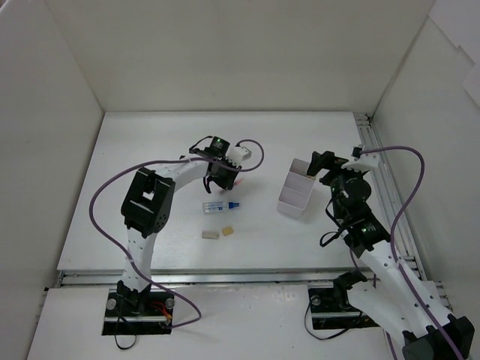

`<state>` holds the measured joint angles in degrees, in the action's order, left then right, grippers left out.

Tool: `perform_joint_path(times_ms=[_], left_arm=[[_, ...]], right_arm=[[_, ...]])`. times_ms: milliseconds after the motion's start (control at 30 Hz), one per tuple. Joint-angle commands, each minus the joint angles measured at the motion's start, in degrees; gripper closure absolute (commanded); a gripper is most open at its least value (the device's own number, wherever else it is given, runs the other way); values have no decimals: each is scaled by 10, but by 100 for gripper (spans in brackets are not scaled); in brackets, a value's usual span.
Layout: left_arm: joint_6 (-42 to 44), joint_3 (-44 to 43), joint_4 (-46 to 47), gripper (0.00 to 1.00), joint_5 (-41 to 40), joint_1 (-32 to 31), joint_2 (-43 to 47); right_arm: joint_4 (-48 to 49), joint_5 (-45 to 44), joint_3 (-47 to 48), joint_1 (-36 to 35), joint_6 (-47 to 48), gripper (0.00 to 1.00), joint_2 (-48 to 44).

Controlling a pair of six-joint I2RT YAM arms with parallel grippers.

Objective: Sort the stationery into containers
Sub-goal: Pick up the pen from the center of the board.

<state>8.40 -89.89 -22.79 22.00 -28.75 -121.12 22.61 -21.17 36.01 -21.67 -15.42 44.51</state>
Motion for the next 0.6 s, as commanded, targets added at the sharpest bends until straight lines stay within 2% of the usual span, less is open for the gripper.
perform_joint_path(times_ms=[0,67,100,333,433,567], left_arm=[[-7,-17,-5,88,16,-3,17],[-9,-34,-4,99,8,-3,20],[-9,-49,-9,100,3,-3,22],[-20,-61,34,100,62,-3,91],[-43,-25,80,100,102,-3,130],[-73,40,169,100,162,-3,201]], right_arm=[[17,33,7,3,-1,15,-3],[13,51,10,3,-4,16,2],[9,73,11,4,-6,16,5],[-23,177,48,3,-37,14,76],[-41,200,71,4,-66,13,112],[23,268,61,2,-117,11,148]])
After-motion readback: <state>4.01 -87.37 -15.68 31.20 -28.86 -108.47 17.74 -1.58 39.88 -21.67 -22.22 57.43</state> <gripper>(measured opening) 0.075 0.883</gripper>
